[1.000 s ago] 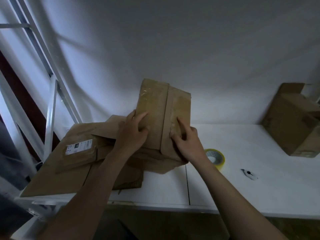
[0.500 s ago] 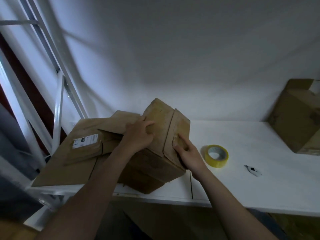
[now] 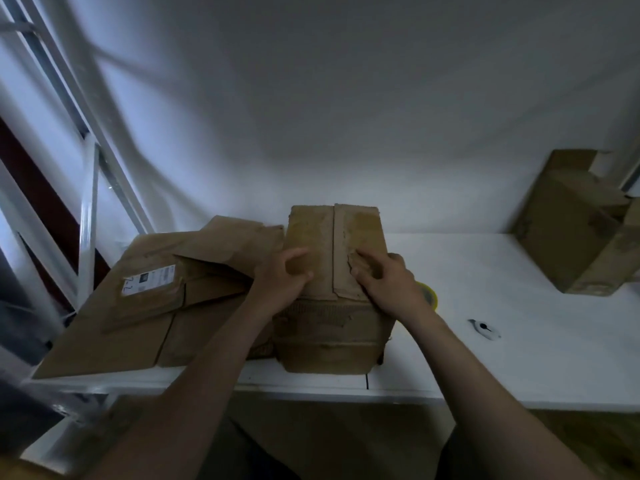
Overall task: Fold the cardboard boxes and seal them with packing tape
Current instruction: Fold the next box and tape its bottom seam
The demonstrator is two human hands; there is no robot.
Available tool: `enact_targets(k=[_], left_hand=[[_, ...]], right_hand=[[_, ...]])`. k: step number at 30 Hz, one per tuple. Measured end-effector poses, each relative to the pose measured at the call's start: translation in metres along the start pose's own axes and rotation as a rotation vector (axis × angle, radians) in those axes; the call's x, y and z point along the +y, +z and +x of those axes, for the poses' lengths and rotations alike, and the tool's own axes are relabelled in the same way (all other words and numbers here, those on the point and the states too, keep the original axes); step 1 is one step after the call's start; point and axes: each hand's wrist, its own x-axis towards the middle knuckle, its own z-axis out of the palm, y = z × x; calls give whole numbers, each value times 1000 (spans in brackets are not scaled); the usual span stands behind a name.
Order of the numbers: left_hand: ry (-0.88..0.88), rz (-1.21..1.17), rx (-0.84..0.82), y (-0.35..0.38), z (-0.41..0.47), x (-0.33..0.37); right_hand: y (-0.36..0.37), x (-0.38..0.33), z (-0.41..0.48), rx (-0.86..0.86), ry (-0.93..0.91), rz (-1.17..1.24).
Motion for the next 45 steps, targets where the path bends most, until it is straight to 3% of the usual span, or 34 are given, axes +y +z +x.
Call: enact_targets(k=[11,20,26,31,35,39,42,45], left_hand=[[-17,-46,108,-4,21,-20],[26,-22,-33,36,-7,-11],[84,40,-64,55,26,6],[69,68,-35,53,55,9],[-24,177,-121,71,46,-23],[-109,44,-139,85,31,-55],[-138,46,-113,91,32,-55],[-79,211,-7,95,31,-37]], right_hand=[[15,-14,49,-29,-121,-51],[-13,21,1,-8,7,-282],[-23,44,25,-32,96,-213],[-16,38,60,22,-32,-238],[2,59,59,-24,-102,-279],[17,84,41,15,-165,-294],[18,85,28,35,-178,-188],[6,91,18,87,-239,-4]])
